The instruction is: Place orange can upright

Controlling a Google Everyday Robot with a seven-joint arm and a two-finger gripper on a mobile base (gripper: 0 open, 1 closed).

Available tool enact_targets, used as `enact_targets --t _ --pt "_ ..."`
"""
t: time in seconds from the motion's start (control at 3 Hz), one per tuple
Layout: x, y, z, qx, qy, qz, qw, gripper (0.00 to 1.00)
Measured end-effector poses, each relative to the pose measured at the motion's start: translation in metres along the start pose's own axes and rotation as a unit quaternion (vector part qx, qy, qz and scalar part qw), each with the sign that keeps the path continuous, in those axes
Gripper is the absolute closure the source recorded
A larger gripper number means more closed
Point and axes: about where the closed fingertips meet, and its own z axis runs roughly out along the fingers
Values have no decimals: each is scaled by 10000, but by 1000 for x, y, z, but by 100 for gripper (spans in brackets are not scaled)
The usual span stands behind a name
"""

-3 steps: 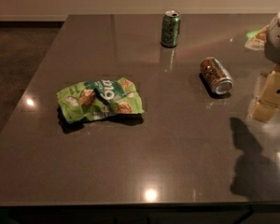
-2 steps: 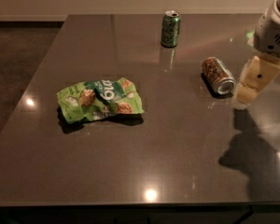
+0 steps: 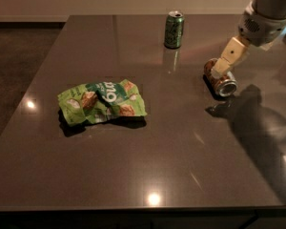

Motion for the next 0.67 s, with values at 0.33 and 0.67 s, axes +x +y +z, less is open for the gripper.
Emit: enact_targets --t 0.33,0.67 --pt "-16 -12 20 7 112 713 9974 0" --pt "-24 -14 35 -6 190 1242 9921 0"
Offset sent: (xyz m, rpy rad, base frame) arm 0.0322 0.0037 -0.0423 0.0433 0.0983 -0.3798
